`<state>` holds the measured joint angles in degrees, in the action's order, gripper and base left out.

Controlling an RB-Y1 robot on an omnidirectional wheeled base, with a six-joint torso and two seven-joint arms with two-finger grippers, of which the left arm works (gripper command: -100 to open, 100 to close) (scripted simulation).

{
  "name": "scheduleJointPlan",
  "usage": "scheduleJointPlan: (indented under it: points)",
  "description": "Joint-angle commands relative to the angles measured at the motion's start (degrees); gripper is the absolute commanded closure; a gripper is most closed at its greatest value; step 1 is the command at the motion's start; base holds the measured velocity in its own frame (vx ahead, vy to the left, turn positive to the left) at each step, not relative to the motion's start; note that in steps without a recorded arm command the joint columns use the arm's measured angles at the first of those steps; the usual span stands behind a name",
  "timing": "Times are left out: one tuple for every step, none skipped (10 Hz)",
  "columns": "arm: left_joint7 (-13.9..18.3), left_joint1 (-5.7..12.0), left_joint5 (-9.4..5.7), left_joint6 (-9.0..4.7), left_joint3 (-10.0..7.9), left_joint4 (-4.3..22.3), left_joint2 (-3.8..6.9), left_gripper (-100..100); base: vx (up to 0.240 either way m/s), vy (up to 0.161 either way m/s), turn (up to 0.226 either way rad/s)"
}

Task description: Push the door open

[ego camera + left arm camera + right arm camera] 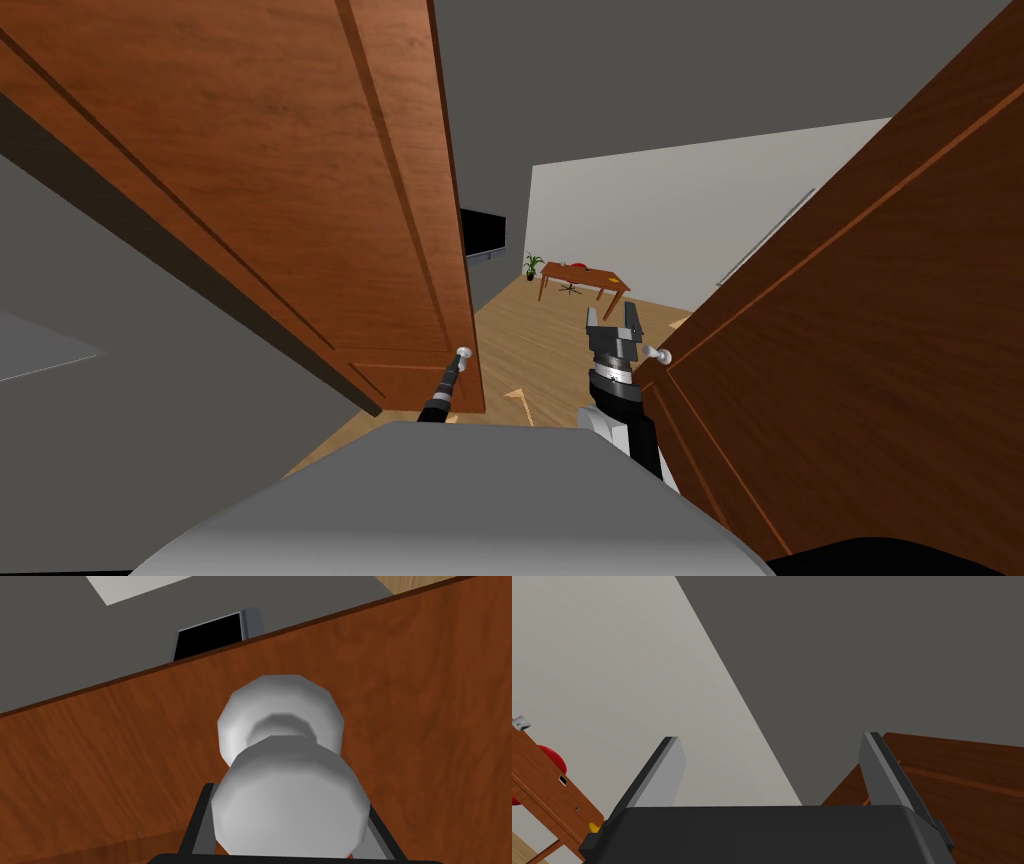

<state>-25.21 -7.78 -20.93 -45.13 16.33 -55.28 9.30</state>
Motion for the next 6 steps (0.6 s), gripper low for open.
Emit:
scheduleJointPlan:
  points:
    - [2.9,0.21,-1.09,-0.21,-0.04,0.0,0.34,100,0.049,-0.018,-0.004]
    - [3.4,0.21,-1.09,-0.21,-0.04,0.0,0.34,100,0.035,-0.014,-0.001]
    - [5.5,0.33,-1.97,-0.34,0.02,0.1,0.54,100,0.039,-0.018,-0.006]
    - [5.8,0.33,-1.97,-0.34,0.02,0.1,0.54,100,0.034,-0.015,0.003]
    - [8.1,0.44,-2.86,-0.48,0.08,0.2,0.74,100,0.042,-0.024,0.000]
    - [9.5,0.56,-3.75,-0.61,0.15,0.4,0.95,100,0.064,-0.030,0.000]
